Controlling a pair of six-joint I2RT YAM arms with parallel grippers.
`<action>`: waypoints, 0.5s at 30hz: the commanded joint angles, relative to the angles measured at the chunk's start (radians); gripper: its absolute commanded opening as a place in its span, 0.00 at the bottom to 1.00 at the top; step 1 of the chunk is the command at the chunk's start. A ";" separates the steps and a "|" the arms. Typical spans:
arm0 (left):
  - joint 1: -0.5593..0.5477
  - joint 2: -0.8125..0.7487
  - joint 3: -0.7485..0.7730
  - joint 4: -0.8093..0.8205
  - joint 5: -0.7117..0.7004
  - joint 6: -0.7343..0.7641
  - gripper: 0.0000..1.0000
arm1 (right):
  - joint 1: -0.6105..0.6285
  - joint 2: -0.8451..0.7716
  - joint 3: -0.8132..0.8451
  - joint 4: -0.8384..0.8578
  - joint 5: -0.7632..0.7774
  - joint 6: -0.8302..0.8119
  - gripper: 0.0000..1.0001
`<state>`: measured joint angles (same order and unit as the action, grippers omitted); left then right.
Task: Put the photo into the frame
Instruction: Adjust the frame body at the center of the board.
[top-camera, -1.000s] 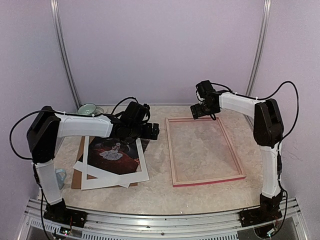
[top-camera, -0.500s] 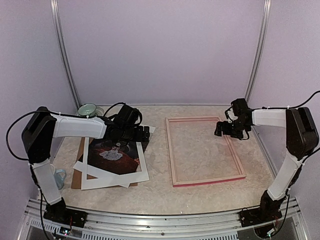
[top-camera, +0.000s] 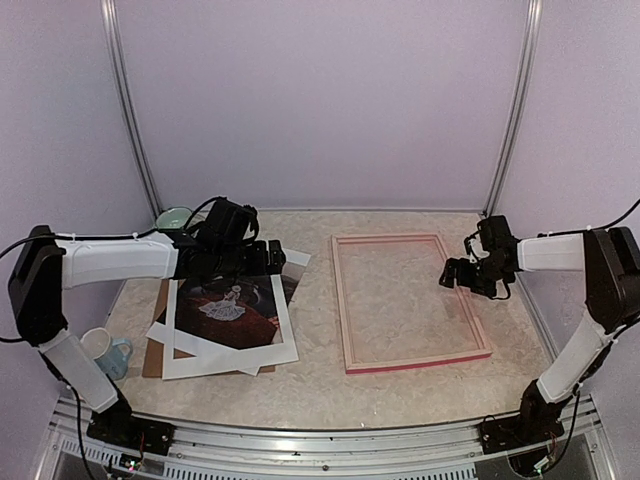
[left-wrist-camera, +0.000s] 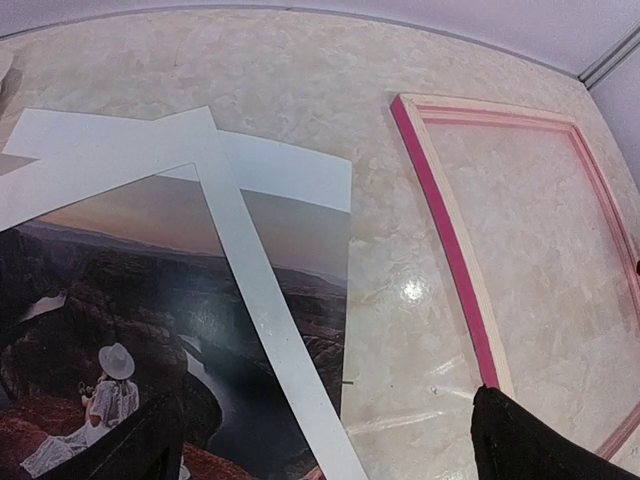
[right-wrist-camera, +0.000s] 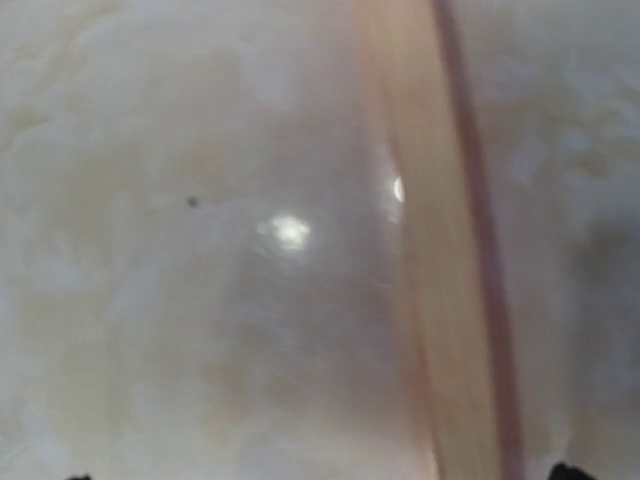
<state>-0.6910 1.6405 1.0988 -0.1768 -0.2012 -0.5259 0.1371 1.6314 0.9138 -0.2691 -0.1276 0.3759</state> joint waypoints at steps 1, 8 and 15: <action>0.043 -0.049 -0.039 -0.021 0.039 -0.002 0.99 | -0.021 -0.005 -0.027 0.045 -0.049 0.019 0.99; 0.104 -0.117 -0.093 -0.001 0.097 -0.001 0.99 | -0.021 -0.008 -0.093 0.143 -0.220 0.025 0.99; 0.116 -0.134 -0.142 0.041 0.148 -0.032 0.99 | -0.009 0.002 -0.108 0.177 -0.294 0.043 0.99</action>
<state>-0.5808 1.5269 0.9806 -0.1738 -0.1036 -0.5350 0.1219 1.6321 0.8181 -0.1379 -0.3477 0.4004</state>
